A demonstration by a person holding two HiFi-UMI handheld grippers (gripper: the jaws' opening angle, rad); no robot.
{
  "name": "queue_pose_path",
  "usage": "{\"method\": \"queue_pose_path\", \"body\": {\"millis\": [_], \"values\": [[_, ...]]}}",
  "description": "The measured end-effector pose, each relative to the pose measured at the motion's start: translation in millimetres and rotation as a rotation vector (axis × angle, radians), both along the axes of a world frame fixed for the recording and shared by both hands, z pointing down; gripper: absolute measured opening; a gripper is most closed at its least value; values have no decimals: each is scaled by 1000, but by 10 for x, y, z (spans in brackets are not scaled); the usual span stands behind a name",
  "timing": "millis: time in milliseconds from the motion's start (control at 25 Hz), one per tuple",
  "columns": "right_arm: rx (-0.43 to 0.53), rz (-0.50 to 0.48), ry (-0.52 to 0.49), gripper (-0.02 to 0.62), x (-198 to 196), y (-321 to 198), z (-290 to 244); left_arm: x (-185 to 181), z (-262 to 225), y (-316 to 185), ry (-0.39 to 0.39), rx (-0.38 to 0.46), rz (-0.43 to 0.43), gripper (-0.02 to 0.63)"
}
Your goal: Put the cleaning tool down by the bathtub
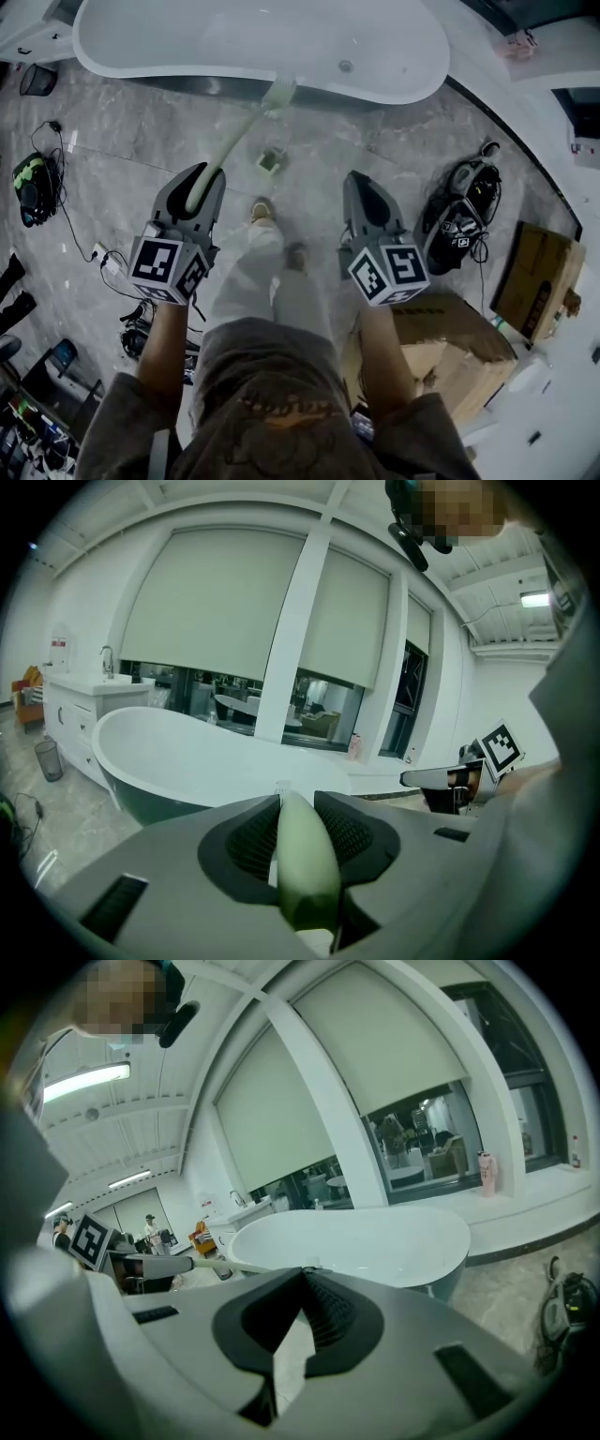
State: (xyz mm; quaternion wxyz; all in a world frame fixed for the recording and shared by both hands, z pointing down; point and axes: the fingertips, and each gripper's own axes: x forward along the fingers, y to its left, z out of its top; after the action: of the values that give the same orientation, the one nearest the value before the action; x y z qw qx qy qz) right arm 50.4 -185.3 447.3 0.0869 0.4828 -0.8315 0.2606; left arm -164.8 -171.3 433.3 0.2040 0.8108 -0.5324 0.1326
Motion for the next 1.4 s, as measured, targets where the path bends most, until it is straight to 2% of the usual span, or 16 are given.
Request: {"method": "queue_pose_path", "body": {"millis": [320,840,1400], "values": [[-23,-22,4,-2,-141,55,501,-3,584,113,10,-36,7,117],[-34,-37,4,-2,-262,-75,1030,-13,1381,-177,-31,-80,14,117],[-89,-30,5,-2,-223,-114,1395,126,2509,-316,-105,-254,57,117]]}}
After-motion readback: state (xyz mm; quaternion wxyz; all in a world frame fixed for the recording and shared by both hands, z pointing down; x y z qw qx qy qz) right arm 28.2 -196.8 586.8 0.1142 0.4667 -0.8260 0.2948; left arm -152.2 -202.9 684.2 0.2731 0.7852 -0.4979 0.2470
